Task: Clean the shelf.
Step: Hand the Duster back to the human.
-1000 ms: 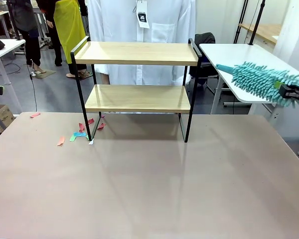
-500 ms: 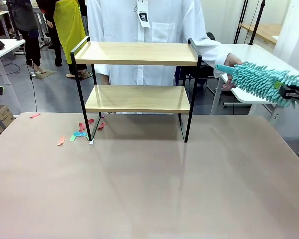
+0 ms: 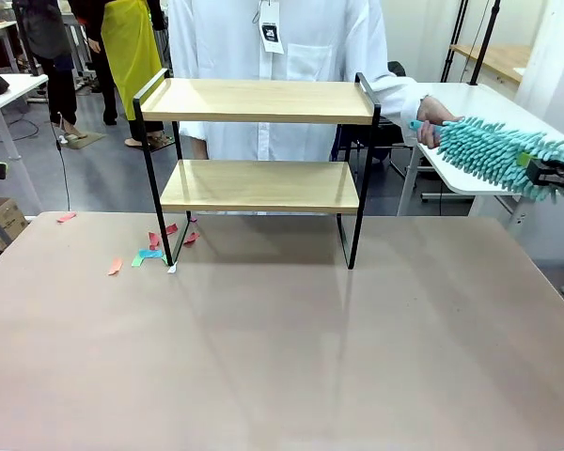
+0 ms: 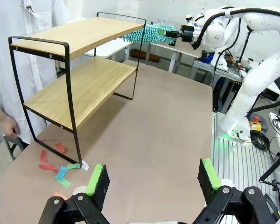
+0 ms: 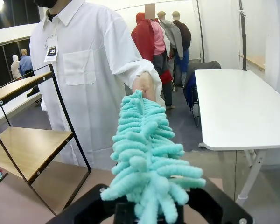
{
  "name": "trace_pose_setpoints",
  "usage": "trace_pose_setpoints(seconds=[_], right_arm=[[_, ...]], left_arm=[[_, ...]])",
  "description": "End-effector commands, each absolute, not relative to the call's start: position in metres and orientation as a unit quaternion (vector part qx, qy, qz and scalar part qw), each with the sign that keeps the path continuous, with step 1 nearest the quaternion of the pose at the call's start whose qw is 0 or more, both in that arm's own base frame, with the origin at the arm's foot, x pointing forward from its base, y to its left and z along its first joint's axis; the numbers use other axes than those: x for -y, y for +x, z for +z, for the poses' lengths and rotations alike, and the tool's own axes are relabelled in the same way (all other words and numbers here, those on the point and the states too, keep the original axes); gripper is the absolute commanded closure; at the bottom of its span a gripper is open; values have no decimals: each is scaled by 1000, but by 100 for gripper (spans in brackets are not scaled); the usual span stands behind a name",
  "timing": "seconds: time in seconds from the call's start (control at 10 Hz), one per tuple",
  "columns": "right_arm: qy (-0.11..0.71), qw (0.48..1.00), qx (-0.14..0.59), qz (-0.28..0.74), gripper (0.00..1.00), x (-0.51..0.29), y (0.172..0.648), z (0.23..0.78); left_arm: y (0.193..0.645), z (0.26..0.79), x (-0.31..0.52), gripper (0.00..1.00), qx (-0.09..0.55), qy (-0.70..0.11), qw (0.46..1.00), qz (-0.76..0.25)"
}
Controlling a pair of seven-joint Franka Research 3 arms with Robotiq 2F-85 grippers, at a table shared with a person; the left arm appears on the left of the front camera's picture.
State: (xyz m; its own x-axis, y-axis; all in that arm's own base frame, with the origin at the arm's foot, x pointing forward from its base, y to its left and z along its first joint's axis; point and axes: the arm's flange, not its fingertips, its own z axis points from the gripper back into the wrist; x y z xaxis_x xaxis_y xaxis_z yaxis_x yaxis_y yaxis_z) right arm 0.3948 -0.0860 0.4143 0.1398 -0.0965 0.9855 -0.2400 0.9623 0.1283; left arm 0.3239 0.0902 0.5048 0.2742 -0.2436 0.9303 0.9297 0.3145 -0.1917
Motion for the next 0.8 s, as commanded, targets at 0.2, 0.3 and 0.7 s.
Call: trace_pose_setpoints(seconds=[0.2, 0.3, 0.7], right_arm=[[119, 746, 653, 49, 84, 84, 394, 417], [119, 746, 653, 49, 84, 84, 394, 417], [127, 740, 658, 55, 0, 88, 388, 428]], left_arm=[[324, 507, -90, 0, 434, -407, 682, -424], [324, 507, -90, 0, 434, -407, 682, -424], [324, 507, -90, 0, 434, -407, 682, -424]])
